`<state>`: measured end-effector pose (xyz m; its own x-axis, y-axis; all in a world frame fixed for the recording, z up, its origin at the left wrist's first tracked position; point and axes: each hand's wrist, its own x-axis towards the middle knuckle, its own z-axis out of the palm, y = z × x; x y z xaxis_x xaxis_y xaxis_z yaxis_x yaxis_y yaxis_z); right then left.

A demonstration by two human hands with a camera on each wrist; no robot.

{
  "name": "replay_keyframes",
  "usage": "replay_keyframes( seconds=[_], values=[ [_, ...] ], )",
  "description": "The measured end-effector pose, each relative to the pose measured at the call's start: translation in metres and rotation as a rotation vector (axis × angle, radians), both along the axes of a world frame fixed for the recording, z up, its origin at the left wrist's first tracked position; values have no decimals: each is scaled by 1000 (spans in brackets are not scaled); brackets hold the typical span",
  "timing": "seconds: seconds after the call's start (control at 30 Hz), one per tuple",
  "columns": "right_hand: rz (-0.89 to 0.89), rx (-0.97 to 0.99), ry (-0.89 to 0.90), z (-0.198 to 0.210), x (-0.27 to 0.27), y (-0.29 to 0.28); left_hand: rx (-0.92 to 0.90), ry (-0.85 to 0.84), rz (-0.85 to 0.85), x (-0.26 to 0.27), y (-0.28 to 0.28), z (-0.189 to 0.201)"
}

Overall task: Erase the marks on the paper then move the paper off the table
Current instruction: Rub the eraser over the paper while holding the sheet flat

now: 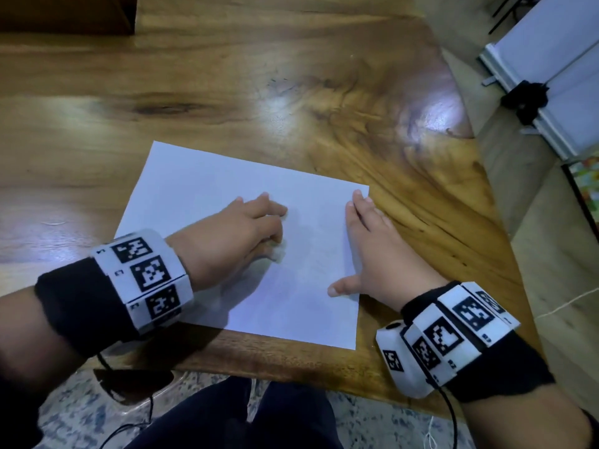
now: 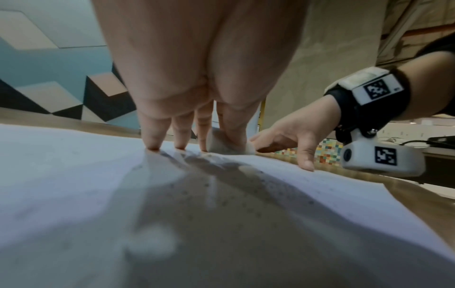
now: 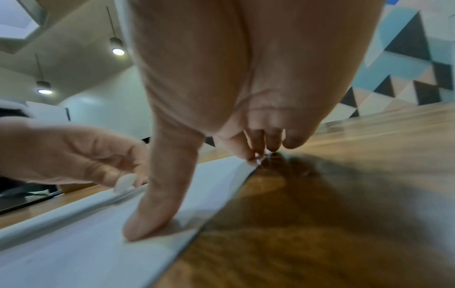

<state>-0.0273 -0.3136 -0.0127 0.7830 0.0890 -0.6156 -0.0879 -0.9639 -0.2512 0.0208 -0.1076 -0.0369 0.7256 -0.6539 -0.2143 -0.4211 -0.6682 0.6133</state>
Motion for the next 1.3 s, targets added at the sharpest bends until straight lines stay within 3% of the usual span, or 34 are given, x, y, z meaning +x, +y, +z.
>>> replay_keyframes(
  seconds=[0.03,0.2,0.3,0.43,0.63,0.87,1.0,1.13,1.3],
  values=[
    [7,-5,-18,-1,-1,-3,-75,98,91,-1,1,5],
    [84,-36,-70,-5,-4,1,-226,367,200,2,19,7],
    [77,-49,-100,-7,-4,6,-46,133,82,3,25,-1],
    [47,-1,-132,-6,3,11,21,-24,-11,2,20,6],
    [42,-13,-160,-10,11,13,63,-178,15,22,-4,20],
    [113,-142,-174,-5,16,15,119,-201,168,63,-64,24],
    [113,-174,-168,-5,16,16,145,-200,164,58,-61,20],
    [113,-212,-135,-4,18,18,210,-100,19,50,-48,24],
    [135,-264,-91,0,20,22,168,-155,165,64,-56,26]
  ],
)
